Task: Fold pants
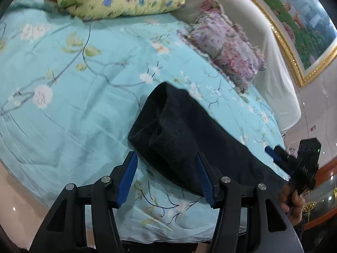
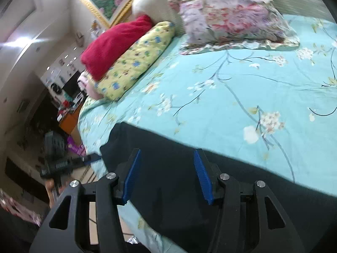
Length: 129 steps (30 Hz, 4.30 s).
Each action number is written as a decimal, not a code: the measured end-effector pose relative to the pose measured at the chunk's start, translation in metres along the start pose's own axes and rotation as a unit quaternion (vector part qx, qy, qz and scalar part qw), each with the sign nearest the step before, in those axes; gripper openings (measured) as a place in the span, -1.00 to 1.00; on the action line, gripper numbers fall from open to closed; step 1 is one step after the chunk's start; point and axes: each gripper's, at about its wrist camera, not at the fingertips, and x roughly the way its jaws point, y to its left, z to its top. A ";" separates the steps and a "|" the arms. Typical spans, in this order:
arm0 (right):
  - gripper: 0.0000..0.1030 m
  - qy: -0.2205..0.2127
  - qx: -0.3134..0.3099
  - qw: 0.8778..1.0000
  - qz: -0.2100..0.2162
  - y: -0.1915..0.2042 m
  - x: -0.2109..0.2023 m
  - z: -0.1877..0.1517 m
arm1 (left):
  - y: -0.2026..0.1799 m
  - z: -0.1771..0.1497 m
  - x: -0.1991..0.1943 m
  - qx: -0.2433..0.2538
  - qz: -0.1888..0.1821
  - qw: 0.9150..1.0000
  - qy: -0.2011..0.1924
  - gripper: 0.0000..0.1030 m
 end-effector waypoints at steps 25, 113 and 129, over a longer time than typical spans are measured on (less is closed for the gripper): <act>-0.70 0.180 -0.083 0.979 -0.045 -0.011 0.077 0.011 | -0.025 0.009 0.044 0.068 0.017 0.997 -0.024 -0.54; -0.80 -0.272 0.297 0.885 -0.233 -0.182 -0.278 -0.190 | -0.514 -0.172 0.257 0.599 -0.173 0.735 0.265 0.02; -0.77 -0.257 0.311 0.874 -0.269 -0.168 -0.287 -0.216 | -0.536 -0.198 0.264 0.632 -0.161 0.704 0.282 -0.14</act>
